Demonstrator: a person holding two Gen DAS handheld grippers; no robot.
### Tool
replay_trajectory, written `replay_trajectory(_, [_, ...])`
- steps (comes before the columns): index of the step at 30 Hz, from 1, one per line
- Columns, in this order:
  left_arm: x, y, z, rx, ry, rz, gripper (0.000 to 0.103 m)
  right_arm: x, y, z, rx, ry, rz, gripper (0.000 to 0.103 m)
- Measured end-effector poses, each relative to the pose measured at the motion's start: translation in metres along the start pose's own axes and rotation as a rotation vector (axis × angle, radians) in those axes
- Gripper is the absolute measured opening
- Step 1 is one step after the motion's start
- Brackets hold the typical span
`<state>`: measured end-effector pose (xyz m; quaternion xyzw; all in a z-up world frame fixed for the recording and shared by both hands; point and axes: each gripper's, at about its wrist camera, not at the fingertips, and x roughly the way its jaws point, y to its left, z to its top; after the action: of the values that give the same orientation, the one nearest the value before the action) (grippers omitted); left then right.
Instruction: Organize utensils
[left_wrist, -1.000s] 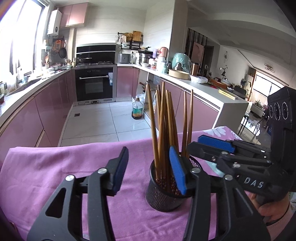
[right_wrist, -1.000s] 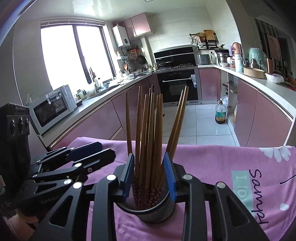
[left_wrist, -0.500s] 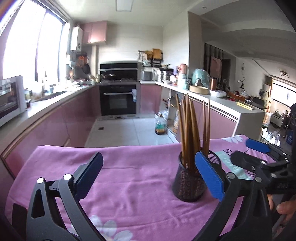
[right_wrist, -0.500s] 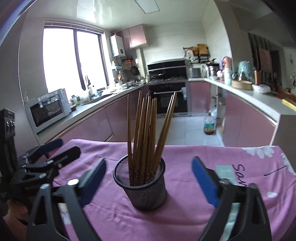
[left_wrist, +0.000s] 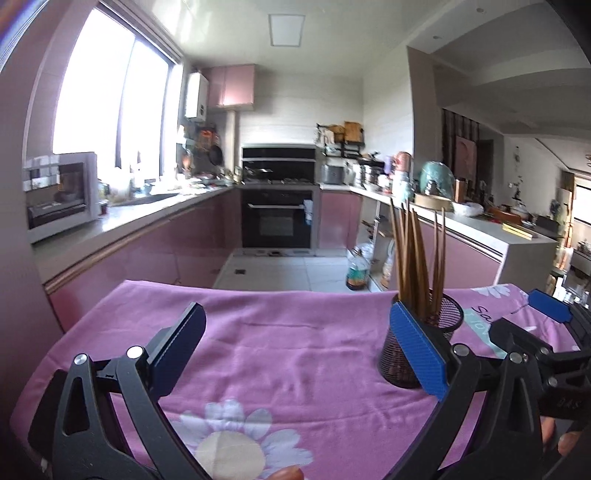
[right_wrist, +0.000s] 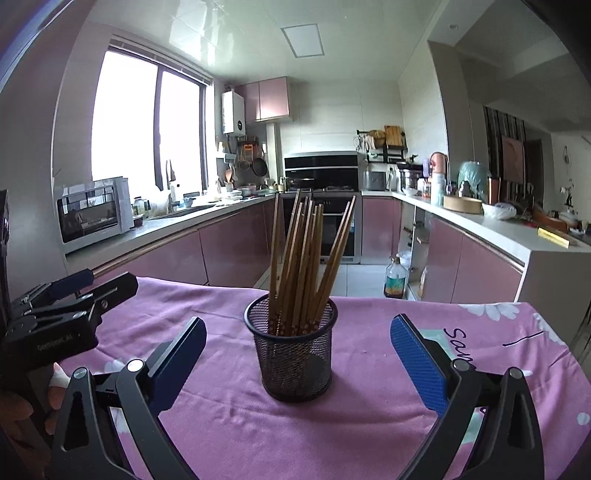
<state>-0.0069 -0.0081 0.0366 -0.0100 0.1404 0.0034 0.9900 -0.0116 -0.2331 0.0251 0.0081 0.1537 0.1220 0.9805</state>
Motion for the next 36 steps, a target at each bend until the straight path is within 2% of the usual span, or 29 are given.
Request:
replay_trajectory(6, [-0.015, -0.001, -0.003, 0.006, -0.011, 0.03, 0.098, -0.01, 0.011, -0.005, -0.015, -0.012, -0.007, 0.097])
replay_trajectory(21, [-0.041, -0.004, -0.002, 0.021, -0.06, 0.045, 0.098, -0.021, 0.013, -0.008, -0.002, -0.033, -0.012, 0.097])
replay_trajectory(36, [-0.044, -0.005, -0.001, 0.021, -0.064, 0.049, 0.098, -0.023, 0.013, -0.01, -0.001, -0.035, -0.013, 0.097])
